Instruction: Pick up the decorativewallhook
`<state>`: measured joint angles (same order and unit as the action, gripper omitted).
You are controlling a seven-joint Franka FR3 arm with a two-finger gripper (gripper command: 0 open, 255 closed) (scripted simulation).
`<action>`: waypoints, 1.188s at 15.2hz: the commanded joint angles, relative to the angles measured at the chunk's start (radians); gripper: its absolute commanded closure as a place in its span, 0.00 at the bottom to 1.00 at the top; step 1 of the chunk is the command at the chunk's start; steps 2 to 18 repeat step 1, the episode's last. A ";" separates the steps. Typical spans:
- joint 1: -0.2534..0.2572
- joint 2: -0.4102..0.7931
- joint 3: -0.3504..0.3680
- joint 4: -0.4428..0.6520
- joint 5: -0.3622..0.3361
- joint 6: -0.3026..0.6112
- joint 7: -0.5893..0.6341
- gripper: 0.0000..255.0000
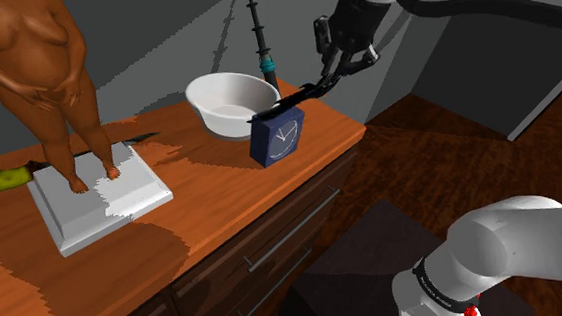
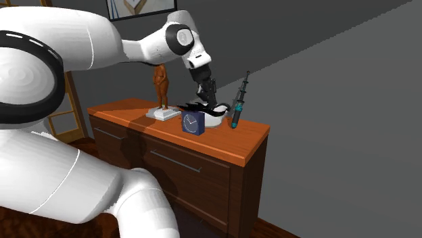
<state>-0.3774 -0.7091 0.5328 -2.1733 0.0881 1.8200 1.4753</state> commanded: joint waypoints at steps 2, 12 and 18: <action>-0.001 0.001 -0.001 0.009 -0.001 -0.008 -0.001 1.00; -0.001 0.001 -0.001 0.009 -0.001 -0.008 -0.001 1.00; -0.001 0.001 -0.001 0.009 -0.001 -0.008 -0.001 1.00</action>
